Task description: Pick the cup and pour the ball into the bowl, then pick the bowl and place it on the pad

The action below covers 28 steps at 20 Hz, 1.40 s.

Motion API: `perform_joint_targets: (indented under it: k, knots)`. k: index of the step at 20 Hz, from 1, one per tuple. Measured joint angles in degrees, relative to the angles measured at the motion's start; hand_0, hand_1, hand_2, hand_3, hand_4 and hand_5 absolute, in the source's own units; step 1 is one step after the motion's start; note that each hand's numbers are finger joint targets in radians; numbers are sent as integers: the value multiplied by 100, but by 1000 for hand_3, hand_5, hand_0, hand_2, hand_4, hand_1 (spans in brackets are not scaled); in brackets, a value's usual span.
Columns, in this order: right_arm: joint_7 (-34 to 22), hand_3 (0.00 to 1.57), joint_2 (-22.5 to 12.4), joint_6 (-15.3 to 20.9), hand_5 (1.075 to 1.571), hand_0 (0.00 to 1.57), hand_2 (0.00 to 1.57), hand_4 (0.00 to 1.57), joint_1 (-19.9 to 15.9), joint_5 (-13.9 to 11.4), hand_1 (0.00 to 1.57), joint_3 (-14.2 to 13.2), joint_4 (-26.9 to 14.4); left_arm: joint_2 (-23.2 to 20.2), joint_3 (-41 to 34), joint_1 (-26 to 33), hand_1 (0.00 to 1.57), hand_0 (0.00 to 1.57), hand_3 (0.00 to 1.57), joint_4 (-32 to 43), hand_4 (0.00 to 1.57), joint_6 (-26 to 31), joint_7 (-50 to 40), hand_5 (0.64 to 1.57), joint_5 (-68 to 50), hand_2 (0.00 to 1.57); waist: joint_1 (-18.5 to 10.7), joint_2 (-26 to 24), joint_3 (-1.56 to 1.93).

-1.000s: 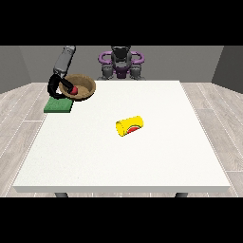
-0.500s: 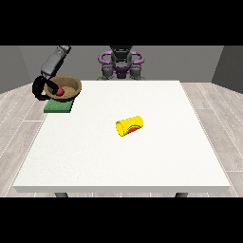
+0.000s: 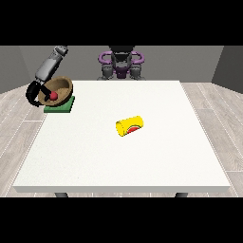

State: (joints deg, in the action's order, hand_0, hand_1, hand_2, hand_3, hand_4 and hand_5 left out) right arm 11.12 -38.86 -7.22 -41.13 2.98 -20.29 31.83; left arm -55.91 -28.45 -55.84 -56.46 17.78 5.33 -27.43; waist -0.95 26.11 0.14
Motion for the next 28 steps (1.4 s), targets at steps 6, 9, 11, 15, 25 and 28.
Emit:
perform_joint_targets:
  k: [6,9,11,15,25,28]
  knots:
    - [-62,903,-270,-280,1568,1571,1571,1236,-86,-5,1571,-26,-207,36,-8,152,0,0,0,12,0,-10,-47,1534,-74,0,51,-207,-7]
    - [-223,1301,-305,-287,1570,1571,1571,1240,-181,-59,1571,44,-151,71,11,232,0,0,0,138,0,26,87,1535,-35,0,48,-318,-13]
    - [-370,1290,-279,-296,1571,1571,1571,1229,-198,-109,1571,119,-130,131,47,327,0,0,0,207,0,57,169,1530,0,0,29,-440,-13]
    - [-447,1282,-88,-259,1570,1571,1571,1157,-222,-168,1571,229,-74,138,69,339,0,0,0,367,0,60,271,1523,41,0,101,-474,-14]
    - [-424,1028,-245,-52,1545,1054,1088,0,-117,206,1054,-323,-694,-44,-55,369,0,0,0,94,0,36,158,1515,-127,0,24,-222,-4]
    - [-367,1040,-432,14,1539,726,649,0,-143,301,726,-501,-868,-125,-124,396,0,0,0,-68,0,70,63,1519,-248,0,-57,-116,-3]
